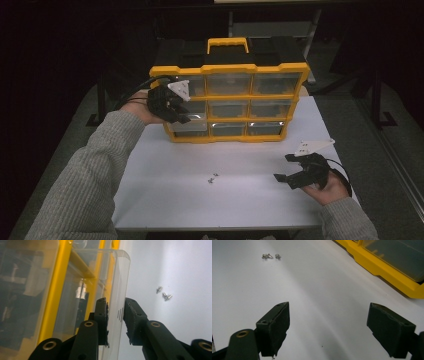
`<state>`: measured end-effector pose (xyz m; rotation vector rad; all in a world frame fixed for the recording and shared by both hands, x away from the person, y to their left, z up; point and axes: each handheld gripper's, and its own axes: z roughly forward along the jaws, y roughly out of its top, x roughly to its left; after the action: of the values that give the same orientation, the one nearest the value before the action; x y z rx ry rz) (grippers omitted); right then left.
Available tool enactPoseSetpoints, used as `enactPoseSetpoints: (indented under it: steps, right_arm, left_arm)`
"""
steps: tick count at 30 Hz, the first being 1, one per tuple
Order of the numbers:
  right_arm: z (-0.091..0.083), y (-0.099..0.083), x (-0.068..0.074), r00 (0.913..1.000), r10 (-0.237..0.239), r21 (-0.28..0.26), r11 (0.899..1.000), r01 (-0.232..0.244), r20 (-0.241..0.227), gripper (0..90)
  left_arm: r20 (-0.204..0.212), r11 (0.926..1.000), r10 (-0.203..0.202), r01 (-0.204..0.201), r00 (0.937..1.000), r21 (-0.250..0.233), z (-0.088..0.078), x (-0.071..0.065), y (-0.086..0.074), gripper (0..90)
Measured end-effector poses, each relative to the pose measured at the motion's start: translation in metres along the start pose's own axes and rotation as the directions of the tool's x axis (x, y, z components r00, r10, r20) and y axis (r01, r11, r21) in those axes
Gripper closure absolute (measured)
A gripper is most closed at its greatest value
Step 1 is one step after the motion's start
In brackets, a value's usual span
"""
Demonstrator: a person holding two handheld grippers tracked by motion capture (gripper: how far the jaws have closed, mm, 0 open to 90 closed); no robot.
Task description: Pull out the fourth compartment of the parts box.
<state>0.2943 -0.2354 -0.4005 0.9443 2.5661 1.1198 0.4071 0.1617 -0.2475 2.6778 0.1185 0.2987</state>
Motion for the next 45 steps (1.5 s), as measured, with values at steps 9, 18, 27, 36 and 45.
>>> enactPoseSetpoints:
  steps: [9, 18, 27, 36, 45]
  right_arm:
    - [-0.001, 0.0, 0.001, 1.0, 0.0, -0.004, 1.0, 0.0, 0.004, 17.7]
    - [-0.001, 0.0, 0.001, 0.9999, -0.008, -0.008, 1.0, 0.008, 0.006, 17.7]
    - [-0.001, 0.001, 0.002, 1.0, -0.002, -0.008, 1.0, 0.002, 0.006, 17.7]
    - [-0.002, 0.001, 0.003, 1.0, 0.001, -0.009, 1.0, -0.001, 0.004, 17.8]
    - [-0.002, 0.002, 0.003, 1.0, -0.005, -0.007, 1.0, 0.005, 0.007, 17.7]
  left_arm:
    - [0.047, 0.9996, 0.026, -0.026, 0.9985, 0.005, -0.003, -0.004, 0.0, 75.4]
    - [0.062, 0.999, 0.044, -0.044, 0.9971, -0.004, -0.007, -0.012, -0.001, 76.0]
    - [0.072, 0.9985, 0.052, -0.051, 0.9961, -0.019, -0.01, -0.021, -0.003, 76.3]
    - [0.081, 0.9986, 0.049, -0.047, 0.9955, -0.026, -0.01, -0.024, -0.004, 76.3]
    - [0.084, 0.9985, 0.045, -0.042, 0.9955, -0.034, -0.01, -0.028, -0.009, 76.0]
